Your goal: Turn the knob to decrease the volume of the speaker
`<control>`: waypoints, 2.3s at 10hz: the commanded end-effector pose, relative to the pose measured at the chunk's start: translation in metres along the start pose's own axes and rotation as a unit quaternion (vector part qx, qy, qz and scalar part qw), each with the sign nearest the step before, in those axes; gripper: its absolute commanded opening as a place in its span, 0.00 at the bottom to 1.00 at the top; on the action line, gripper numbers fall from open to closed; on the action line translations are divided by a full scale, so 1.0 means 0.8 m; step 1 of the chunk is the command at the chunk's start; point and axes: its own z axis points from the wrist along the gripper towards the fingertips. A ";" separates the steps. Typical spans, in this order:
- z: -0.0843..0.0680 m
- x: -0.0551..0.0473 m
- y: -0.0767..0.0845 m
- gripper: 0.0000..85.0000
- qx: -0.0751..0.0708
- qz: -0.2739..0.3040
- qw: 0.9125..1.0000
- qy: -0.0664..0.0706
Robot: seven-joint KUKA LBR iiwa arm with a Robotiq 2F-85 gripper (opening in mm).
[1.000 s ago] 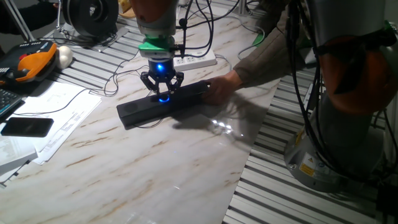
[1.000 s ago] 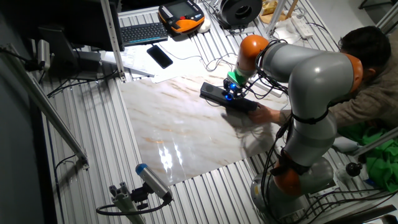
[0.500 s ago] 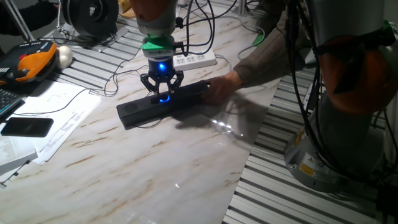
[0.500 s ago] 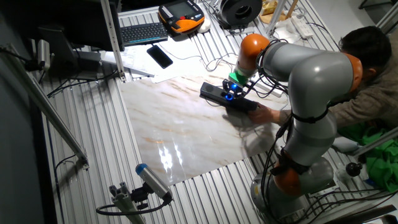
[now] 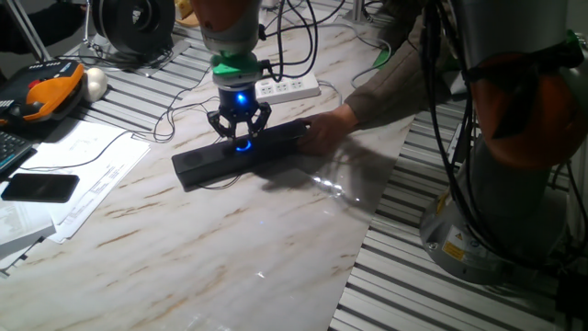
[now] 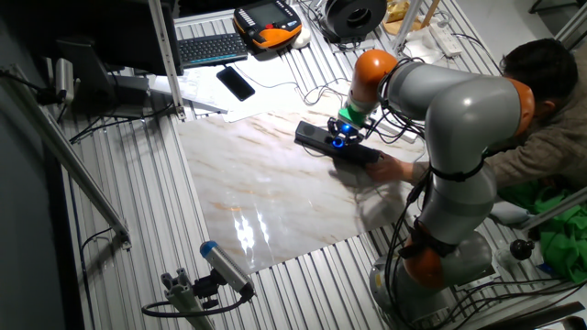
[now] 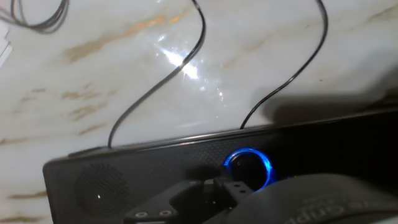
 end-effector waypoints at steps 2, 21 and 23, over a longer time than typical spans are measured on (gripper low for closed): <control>0.000 0.000 0.000 0.00 0.001 -0.035 0.999 0.000; -0.004 0.000 0.000 0.00 0.019 -0.241 0.970 -0.009; -0.004 0.000 0.000 0.00 0.020 -0.260 0.965 -0.012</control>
